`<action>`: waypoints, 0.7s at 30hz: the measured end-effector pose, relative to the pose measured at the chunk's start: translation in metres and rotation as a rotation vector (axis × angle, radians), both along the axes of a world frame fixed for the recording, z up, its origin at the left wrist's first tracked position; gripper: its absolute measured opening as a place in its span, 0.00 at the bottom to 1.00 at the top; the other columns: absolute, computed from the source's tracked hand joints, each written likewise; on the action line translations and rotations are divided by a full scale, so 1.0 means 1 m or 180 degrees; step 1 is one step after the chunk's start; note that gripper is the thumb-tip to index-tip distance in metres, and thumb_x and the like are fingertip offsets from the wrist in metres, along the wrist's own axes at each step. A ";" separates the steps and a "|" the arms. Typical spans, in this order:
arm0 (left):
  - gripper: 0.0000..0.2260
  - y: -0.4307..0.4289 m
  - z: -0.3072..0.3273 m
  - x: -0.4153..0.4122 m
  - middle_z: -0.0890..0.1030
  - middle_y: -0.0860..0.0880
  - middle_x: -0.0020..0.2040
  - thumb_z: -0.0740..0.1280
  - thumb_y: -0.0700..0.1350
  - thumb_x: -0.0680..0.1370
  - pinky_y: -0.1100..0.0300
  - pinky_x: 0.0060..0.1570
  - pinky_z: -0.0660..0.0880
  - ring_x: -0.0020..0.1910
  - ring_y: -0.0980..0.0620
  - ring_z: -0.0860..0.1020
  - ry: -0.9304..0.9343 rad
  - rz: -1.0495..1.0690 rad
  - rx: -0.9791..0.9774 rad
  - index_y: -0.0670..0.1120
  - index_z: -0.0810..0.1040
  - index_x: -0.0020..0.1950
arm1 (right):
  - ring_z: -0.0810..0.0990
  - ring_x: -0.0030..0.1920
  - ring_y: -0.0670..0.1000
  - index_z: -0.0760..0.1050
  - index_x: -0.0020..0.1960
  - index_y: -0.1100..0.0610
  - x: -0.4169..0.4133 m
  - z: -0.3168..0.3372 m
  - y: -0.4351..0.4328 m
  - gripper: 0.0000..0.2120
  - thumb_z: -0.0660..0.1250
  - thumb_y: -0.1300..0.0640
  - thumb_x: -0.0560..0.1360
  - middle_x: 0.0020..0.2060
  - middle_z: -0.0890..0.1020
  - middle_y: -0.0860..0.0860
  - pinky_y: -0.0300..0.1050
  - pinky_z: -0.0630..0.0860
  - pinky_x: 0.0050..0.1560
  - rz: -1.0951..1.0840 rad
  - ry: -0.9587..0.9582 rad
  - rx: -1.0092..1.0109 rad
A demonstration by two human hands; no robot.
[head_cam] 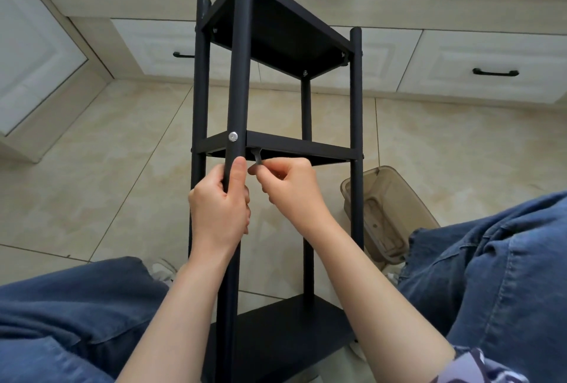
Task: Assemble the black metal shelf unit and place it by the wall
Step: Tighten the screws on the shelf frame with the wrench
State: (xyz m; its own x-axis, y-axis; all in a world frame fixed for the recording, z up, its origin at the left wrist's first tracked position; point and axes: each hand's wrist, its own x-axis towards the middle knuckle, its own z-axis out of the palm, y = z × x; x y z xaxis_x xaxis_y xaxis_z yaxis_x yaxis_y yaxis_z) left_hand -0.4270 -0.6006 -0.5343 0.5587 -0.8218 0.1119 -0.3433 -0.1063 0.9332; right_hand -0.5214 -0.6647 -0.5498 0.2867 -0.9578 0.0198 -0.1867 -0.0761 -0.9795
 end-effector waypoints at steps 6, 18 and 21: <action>0.20 -0.001 -0.003 0.007 0.73 0.52 0.26 0.58 0.54 0.85 0.58 0.21 0.67 0.19 0.50 0.71 -0.0032 0.0002 -0.0033 0.47 0.71 0.36 | 0.63 0.32 0.52 0.80 0.39 0.68 0.006 0.002 0.000 0.13 0.68 0.58 0.75 0.27 0.66 0.57 0.46 0.66 0.34 0.0002 -0.0076 0.0186; 0.22 -0.001 -0.006 0.010 0.72 0.48 0.26 0.56 0.52 0.86 0.61 0.21 0.66 0.19 0.48 0.72 -0.0124 -0.0035 -0.0139 0.45 0.70 0.34 | 0.71 0.26 0.49 0.77 0.32 0.67 0.016 0.000 0.005 0.18 0.67 0.59 0.78 0.27 0.78 0.60 0.46 0.70 0.31 -0.0182 -0.0001 -0.0203; 0.22 -0.001 -0.006 0.010 0.73 0.48 0.26 0.56 0.53 0.86 0.61 0.20 0.67 0.19 0.49 0.72 -0.0121 -0.0049 -0.0140 0.43 0.71 0.35 | 0.77 0.28 0.50 0.78 0.32 0.64 0.020 -0.004 0.004 0.17 0.66 0.60 0.79 0.27 0.80 0.55 0.44 0.72 0.35 -0.0244 0.0052 -0.0397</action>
